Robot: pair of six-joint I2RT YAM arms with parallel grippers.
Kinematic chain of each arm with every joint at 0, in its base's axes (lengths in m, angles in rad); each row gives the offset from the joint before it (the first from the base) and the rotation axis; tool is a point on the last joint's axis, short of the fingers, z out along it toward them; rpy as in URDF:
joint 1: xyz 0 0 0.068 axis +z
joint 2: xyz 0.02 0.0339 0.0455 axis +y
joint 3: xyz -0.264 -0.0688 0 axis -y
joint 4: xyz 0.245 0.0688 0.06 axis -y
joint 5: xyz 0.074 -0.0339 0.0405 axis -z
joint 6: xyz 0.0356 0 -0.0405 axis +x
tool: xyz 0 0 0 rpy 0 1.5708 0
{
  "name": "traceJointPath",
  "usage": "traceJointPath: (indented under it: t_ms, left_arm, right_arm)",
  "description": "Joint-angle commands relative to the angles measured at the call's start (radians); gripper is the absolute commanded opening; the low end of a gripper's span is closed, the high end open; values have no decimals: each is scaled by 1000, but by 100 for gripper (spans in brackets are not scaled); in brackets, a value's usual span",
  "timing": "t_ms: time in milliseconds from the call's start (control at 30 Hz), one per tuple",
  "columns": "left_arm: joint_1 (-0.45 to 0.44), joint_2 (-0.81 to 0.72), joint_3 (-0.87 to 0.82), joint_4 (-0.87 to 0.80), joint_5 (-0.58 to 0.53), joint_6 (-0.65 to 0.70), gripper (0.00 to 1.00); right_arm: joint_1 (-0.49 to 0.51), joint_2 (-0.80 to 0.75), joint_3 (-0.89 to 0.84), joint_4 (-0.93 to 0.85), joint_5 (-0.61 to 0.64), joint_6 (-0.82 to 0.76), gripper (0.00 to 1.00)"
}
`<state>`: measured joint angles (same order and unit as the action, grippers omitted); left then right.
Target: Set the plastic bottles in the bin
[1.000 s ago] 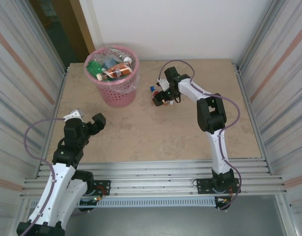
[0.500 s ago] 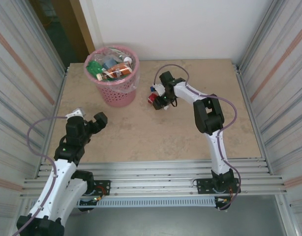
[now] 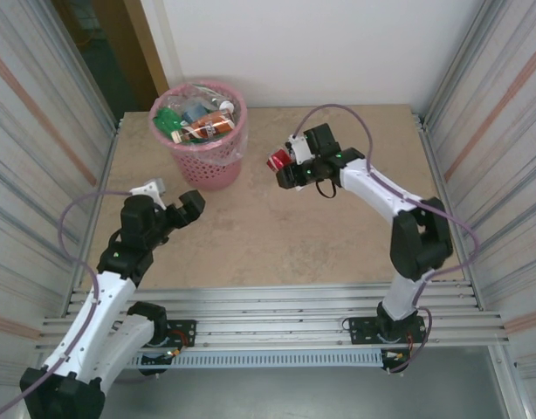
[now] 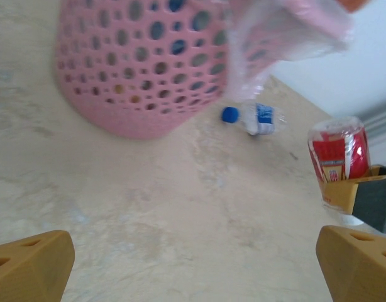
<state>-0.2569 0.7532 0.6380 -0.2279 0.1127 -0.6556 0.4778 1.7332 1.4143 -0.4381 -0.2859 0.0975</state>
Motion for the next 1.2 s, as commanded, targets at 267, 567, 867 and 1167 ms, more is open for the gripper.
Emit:
traceJointPath:
  t_ms: [267,567,867,1167]
  left_arm:
    - [-215,226,201,251,172,-11,99]
    - [-351,391,347,421,286,38,99]
    - [-374,437,381,509,276,45,99]
    - [-374,353,318,569,205,93,99]
  right_arm:
    - [57,-339,-189,269,-167,75,38]
    - [113,-403,-208,345,-230,51,40]
    - [153,-369,-172,337,-224,37,40]
    - [157,-344,-160,334,-122,61,40]
